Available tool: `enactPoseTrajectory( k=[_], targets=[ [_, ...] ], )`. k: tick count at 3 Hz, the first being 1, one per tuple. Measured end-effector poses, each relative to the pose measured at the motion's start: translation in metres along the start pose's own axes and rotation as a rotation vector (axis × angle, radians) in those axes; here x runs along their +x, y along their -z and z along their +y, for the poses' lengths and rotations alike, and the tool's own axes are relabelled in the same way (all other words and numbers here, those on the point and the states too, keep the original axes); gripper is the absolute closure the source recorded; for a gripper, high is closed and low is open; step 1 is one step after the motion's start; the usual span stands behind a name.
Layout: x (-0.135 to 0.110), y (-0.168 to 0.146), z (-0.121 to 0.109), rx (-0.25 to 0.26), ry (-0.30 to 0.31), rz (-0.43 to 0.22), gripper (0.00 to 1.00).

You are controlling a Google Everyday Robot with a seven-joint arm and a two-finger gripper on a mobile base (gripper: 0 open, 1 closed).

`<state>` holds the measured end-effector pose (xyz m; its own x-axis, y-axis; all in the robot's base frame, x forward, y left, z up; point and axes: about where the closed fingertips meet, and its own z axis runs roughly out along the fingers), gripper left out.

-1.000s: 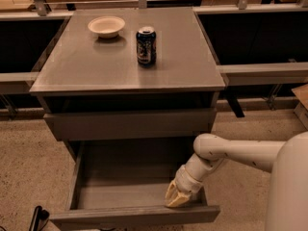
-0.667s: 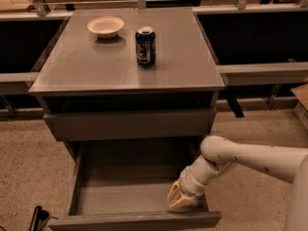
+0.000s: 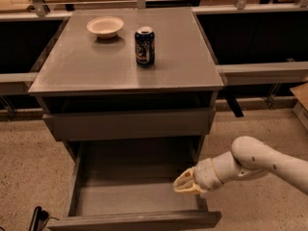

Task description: Open middle drawer

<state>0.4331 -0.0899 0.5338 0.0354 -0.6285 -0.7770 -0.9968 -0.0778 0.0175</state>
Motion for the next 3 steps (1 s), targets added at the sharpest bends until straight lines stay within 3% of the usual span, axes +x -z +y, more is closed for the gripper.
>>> enactPoseTrajectory(
  k=[1,3],
  targets=[
    [0.0007,0.0122,0.0016,0.038,-0.007,-0.030,0.59],
    [-0.0005,0.0093,0.0024,0.032,-0.006,-0.034,0.12]
  ],
)
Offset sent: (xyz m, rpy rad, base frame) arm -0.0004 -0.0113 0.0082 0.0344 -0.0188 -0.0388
